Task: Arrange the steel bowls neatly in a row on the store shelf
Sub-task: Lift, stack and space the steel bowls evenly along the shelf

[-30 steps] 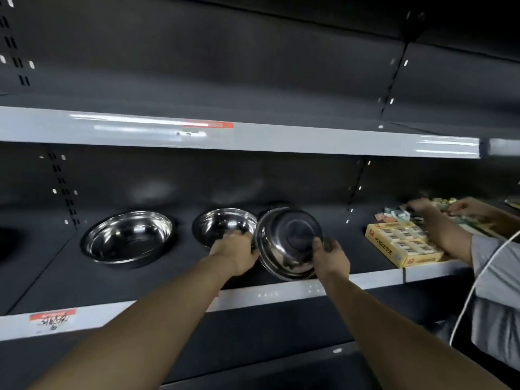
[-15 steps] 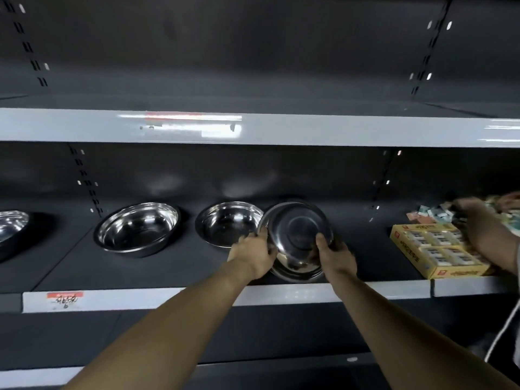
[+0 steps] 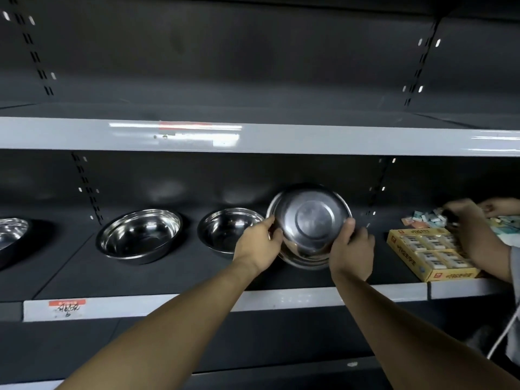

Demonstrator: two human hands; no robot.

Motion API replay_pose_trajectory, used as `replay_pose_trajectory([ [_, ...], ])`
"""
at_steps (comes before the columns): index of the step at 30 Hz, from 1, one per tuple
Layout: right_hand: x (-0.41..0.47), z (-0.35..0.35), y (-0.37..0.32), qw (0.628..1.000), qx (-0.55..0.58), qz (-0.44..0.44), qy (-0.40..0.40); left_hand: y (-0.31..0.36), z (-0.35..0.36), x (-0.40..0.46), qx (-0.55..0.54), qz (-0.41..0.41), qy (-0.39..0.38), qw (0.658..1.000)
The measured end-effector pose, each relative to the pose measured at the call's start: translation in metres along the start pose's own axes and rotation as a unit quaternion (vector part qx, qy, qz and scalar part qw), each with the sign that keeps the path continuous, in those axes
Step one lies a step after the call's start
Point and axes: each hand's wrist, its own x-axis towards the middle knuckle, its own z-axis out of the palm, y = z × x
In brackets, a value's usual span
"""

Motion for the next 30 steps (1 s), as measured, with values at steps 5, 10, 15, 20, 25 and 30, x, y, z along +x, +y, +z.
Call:
replay_pose_trajectory([
  [5,-0.006,-0.001,-0.028,0.996,0.086,-0.028,0.02,0.001,-0.03,0.008,-0.213,-0.004,0.055,0.976],
  [10,-0.027,0.015,-0.047,0.987,0.155,0.017,0.027,-0.011,-0.058,0.011,-0.332,-0.081,0.099,0.935],
  [15,-0.042,0.029,-0.058,0.973,0.212,0.092,-0.007,-0.035,-0.081,0.004,-0.382,-0.145,0.093,0.908],
  [20,-0.053,0.037,-0.066,0.962,0.216,0.129,-0.106,-0.057,-0.096,0.0,-0.398,-0.16,0.089,0.899],
  [25,-0.06,0.046,-0.07,0.946,0.204,0.169,-0.186,-0.074,-0.104,-0.002,-0.275,-0.152,0.113,0.943],
  [30,-0.065,0.054,-0.073,0.941,0.187,0.192,-0.205,-0.083,-0.112,-0.006,-0.171,-0.139,0.097,0.97],
])
